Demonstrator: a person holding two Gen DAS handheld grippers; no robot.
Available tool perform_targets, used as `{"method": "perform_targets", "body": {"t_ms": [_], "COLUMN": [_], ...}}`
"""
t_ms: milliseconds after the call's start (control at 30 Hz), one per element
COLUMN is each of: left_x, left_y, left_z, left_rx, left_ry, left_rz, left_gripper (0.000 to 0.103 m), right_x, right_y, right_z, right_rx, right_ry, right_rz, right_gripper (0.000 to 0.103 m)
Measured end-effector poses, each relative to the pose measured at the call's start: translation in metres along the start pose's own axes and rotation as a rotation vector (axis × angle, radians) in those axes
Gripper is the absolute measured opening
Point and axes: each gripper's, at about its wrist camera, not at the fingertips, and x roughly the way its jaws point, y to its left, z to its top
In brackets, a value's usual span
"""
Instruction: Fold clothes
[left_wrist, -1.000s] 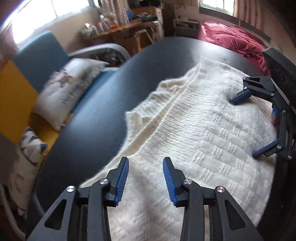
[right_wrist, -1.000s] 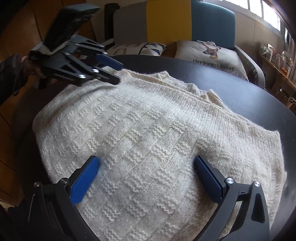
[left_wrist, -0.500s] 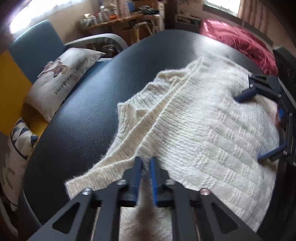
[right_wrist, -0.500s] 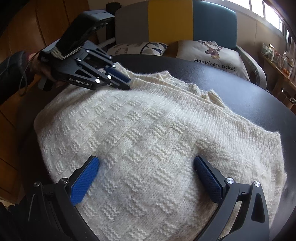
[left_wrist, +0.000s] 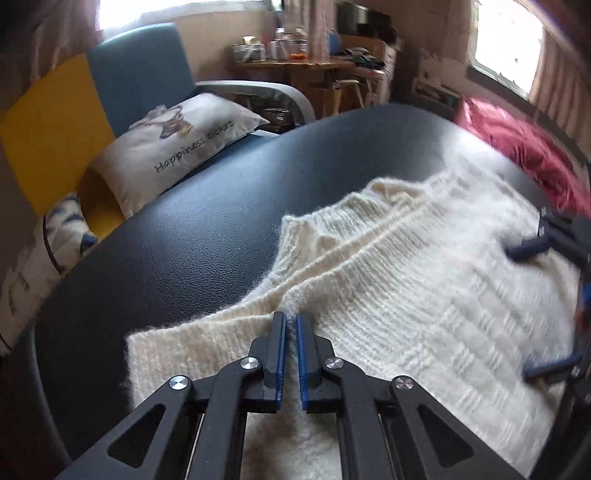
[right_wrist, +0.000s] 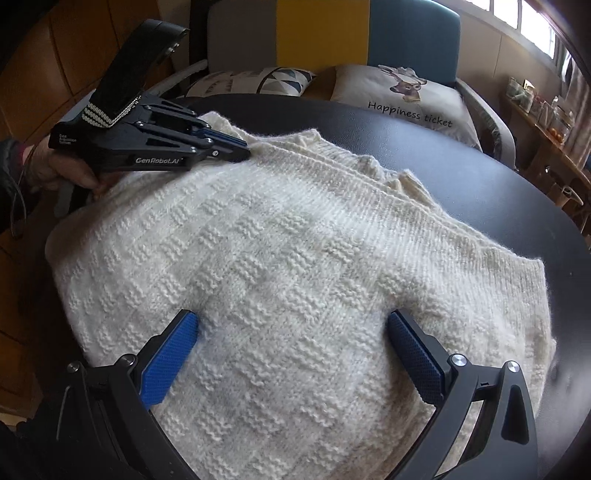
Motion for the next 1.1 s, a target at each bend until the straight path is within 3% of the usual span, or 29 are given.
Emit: {"method": "perform_targets", "body": {"t_ms": [167,233,400,500,600,667,733,800,967,1100], "left_x": [-0.002,-0.009,-0.051,-0.077,-0.075,-0.052,-0.046,-0.052,-0.083,-0.108], "left_y": [0.002,0.007,0.033,0.030,0.016,0.013,0.018,0.019,-0.015,-0.034], "left_z": [0.003,0.004,-0.005,-0.026,-0.046,-0.056,-0.062,-0.064,-0.067,-0.085], "left_rx": [-0.018,-0.047,-0.198,-0.227,-0.213,-0.207,-0.262,-0.298,-0.230,-0.261], "left_ry": [0.001,-0.013,-0.136,-0.189,-0.144,-0.071,-0.093,-0.103,-0.075,-0.070], "left_rz": [0.013,0.034,0.063,0.012,0.005,0.062,0.059,0.074,0.240,0.294], "left_gripper": [0.009,0.022,0.023,0.023,0.024,0.024,0.027,0.027,0.027,0.027], "right_x": [0.000,0.000,-0.002,-0.003,-0.002,-0.002,-0.002,-0.002,-0.003,-0.011], "right_y": [0.001,0.002,0.003,0.003,0.004,0.003,0.002,0.002,0.002,0.007], "right_z": [-0.002,-0.003,-0.006,-0.008,-0.007,-0.006,-0.006,-0.006,-0.005,-0.001], "right_rx": [0.006,0.006,0.003,0.002,0.004,0.008,0.013,0.015,0.015,0.004], "right_ry": [-0.011,-0.016,-0.023,-0.027,-0.023,-0.022,-0.019,-0.014,-0.002,0.022], "right_rz": [-0.001,-0.001,0.005,0.005,0.000,-0.002,-0.003,-0.005,-0.011,-0.041], "right_gripper": [0.103,0.103,0.103,0.103,0.103,0.103,0.103,0.103,0.103,0.103]}}
